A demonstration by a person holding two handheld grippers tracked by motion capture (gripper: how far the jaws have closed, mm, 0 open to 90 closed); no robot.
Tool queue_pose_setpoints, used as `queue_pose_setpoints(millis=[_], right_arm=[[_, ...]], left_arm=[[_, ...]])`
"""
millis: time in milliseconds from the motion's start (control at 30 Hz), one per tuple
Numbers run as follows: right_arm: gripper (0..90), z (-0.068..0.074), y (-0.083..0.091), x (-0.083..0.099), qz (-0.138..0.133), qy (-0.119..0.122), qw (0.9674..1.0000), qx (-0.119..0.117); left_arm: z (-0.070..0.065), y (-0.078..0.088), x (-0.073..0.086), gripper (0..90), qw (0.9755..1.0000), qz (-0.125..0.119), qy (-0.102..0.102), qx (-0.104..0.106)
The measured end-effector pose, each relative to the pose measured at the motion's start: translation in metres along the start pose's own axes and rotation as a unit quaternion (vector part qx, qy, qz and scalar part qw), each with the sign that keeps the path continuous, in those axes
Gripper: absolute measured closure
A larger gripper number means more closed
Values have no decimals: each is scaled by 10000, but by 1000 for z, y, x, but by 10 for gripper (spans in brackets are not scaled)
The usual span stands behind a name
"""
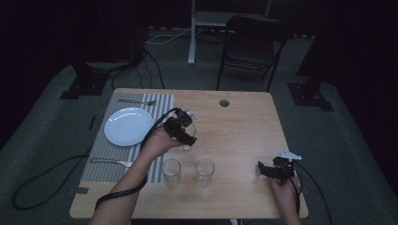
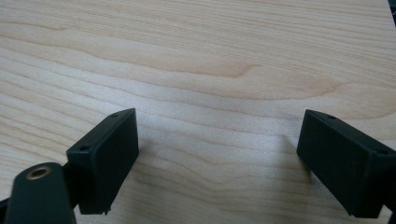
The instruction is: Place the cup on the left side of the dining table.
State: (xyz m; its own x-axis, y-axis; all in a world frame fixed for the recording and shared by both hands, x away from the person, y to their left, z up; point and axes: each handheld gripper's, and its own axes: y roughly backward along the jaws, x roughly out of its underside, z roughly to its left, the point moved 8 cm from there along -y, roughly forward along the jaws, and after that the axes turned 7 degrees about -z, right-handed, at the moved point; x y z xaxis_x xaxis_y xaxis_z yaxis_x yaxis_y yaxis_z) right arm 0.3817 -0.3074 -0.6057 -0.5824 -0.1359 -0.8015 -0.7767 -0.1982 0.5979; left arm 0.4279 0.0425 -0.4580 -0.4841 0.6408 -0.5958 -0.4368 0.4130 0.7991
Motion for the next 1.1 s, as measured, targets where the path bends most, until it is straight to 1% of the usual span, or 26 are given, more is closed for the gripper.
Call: queue_pose_setpoints(millis=[33,67,100,300,367,400,533,567,667,700,833,967,1067,1100], right_arm=[[123,0,0,0,0,0,10000,-1],[123,0,0,0,0,0,10000,-1],[123,0,0,0,6,-11,10000,-1],[123,0,0,0,8,-13,10000,-1],[123,0,0,0,8,-11,10000,-1],[123,0,0,0,7,-12,10000,-2],[123,0,0,0,8,-12,10000,-1],[123,0,0,0,9,-11,10000,0],[123,0,0,0,9,-12,10000,0],[123,0,0,0,8,-13,10000,-1],[123,0,0,0,9,-12,10000,-1],[124,0,0,0,9,-11,10000,-1],[123,0,0,0,10,-10,10000,-1],[123,0,0,0,10,-11,10000,-1]], left_arm=[[4,1,4,287,10000,-9,51,-38],[4,1,4,287,10000,-9,51,-38],[12,4,11,287,9999,50,109,-123],[30,10,32,287,9991,144,270,-288],[36,13,39,287,9988,135,387,-265],[39,14,42,287,9984,125,465,-288],[48,17,56,287,9974,238,513,-438],[51,18,59,287,9971,241,560,-462],[58,19,69,287,9961,223,671,-525],[59,19,73,287,9959,265,697,-503],[66,16,88,287,9939,382,850,-587],[75,17,98,287,9919,406,943,-745],[79,18,104,287,9913,458,972,-754],[80,17,107,288,9914,518,975,-709]])
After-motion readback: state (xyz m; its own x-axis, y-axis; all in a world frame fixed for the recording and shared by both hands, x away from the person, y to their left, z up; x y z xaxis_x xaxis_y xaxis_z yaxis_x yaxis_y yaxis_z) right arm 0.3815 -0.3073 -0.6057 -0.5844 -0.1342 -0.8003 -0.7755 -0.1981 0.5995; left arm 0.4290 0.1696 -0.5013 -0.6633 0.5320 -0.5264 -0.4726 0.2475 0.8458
